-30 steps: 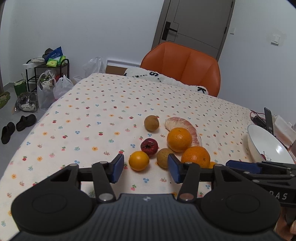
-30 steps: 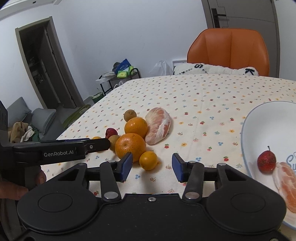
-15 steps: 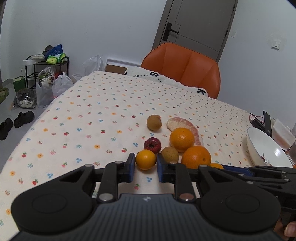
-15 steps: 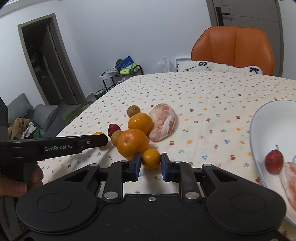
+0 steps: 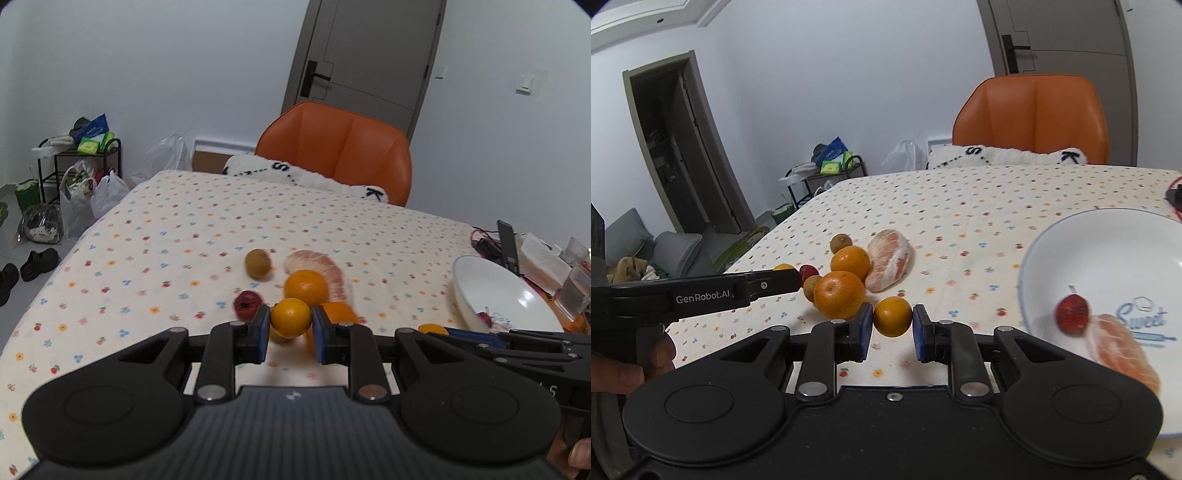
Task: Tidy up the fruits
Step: 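Grasp a small tangerine with the right gripper while the left grasps another tangerine, then carry both tangerines to the white plate and open both grippers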
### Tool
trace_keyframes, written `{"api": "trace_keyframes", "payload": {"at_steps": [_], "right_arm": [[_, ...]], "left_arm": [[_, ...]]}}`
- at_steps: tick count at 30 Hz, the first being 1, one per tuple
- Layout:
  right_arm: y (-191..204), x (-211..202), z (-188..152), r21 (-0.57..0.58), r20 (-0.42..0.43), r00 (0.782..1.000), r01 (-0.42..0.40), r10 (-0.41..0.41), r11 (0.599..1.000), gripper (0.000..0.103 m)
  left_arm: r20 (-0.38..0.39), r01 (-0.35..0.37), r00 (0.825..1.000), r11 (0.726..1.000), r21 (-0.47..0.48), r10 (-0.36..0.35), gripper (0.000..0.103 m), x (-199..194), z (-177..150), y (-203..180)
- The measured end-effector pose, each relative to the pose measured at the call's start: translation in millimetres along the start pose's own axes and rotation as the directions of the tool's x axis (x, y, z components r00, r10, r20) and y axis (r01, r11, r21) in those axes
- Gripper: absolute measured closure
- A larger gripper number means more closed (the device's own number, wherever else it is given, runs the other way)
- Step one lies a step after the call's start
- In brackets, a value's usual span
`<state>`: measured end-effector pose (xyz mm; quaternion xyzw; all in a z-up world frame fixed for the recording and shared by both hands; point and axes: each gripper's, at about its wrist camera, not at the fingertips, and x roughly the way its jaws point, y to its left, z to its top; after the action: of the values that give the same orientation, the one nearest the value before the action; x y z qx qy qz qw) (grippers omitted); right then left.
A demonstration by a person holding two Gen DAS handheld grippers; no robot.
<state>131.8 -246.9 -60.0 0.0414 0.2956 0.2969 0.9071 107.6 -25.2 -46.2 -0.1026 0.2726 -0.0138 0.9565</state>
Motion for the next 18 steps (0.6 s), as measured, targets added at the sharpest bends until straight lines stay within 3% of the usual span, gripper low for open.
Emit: {"api": "trace_keyframes", "payload": {"at_steps": [18], "right_arm": [[-40,-52,-5,0.063,0.095,0.992,0.083,-0.089,0.995,0.081]], "left_arm": [[0.008,0.086,0.996,0.992,0.088,-0.087,0.08,-2,1,-66]]}}
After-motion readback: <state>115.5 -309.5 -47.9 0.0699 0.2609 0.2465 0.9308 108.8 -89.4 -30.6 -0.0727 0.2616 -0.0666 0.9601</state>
